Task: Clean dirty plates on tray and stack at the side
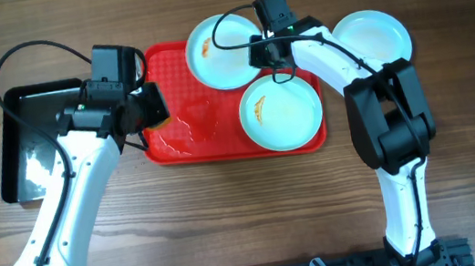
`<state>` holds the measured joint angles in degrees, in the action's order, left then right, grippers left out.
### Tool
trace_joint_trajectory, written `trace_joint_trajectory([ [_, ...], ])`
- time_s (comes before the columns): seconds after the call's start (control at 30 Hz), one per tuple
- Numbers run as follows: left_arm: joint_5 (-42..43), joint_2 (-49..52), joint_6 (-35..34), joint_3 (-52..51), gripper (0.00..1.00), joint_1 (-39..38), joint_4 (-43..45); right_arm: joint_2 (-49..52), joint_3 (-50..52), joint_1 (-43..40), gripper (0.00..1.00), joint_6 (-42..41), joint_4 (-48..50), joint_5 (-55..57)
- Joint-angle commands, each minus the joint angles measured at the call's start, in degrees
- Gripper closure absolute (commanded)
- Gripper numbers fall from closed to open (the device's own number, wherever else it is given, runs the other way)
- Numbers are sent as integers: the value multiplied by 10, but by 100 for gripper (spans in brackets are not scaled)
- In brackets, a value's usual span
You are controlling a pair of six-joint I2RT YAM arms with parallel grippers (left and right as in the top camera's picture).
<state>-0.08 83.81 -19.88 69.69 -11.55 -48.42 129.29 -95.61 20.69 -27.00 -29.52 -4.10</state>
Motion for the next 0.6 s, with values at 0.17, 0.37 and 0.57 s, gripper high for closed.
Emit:
trace_joint_trajectory([
  [0.17,5,4,-5,-4,96,3,2,6,-1,50,96,90,7,-104],
  [0.37,5,4,-5,-4,96,3,2,6,-1,106,96,88,-50,-108],
  [0.57,51,61,-66,-4,96,2,48,6,-1,102,96,35,-74,-105],
])
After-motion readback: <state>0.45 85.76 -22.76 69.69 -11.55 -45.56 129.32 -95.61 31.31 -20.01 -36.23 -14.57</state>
